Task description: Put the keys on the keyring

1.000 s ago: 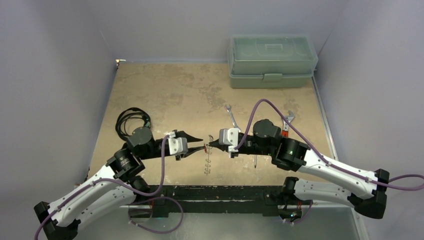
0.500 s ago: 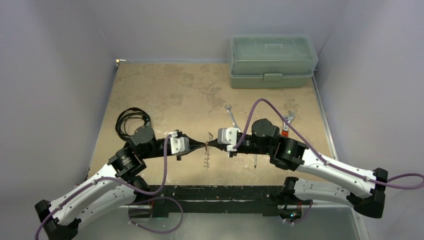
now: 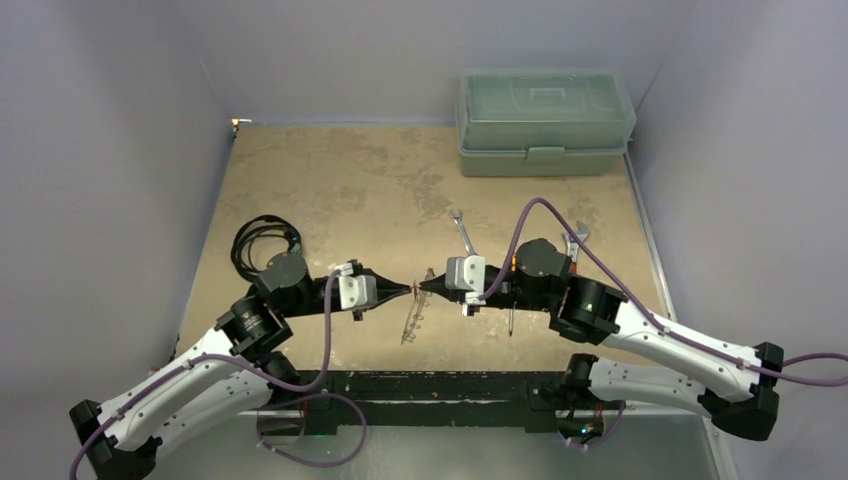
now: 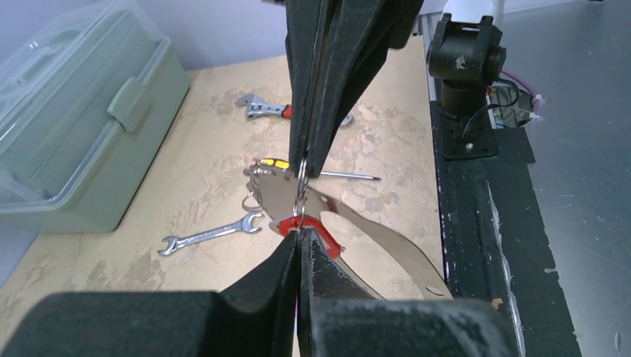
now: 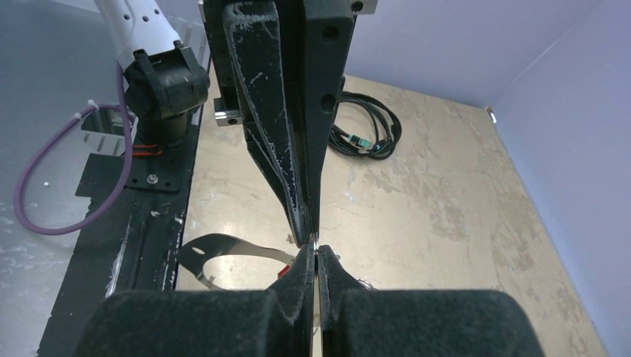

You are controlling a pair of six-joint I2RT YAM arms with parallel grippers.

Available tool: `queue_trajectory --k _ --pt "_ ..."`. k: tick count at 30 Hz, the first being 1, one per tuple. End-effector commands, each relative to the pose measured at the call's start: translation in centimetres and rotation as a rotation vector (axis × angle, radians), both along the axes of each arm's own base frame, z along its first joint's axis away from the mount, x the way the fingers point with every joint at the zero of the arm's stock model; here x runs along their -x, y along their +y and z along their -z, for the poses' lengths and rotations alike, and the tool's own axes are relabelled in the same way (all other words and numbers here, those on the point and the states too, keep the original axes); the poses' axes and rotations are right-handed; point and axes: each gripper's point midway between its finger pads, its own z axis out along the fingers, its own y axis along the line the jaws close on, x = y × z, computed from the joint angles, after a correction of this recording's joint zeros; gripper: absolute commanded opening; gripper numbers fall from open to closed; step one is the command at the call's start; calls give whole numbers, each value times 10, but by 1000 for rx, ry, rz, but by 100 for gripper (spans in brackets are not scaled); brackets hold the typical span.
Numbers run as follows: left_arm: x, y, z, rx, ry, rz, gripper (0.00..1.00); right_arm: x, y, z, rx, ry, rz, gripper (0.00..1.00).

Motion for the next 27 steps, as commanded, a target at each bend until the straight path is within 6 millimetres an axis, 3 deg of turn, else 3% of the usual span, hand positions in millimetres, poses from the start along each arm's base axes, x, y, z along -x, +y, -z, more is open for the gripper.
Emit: queue_trajectory --k 1,10,14,17,21,27 --pt "-2 0 -8 16 -18 -4 0 5 -3 -30 -102 -39 -12 0" --pt "1 -2 -9 18 -11 16 2 6 -1 -29 -116 -30 -18 0" --pt "0 3 -18 42 -37 -14 38 3 -1 -24 -106 -27 -7 0" --pt "0 10 -28 82 -66 -39 49 3 -1 -22 -107 -25 -3 0" --pt "6 14 -42 155 -104 -38 51 4 2 -26 -140 -24 -11 0" --pt "9 10 -40 148 -89 -10 42 10 9 -37 -216 -11 -54 0"
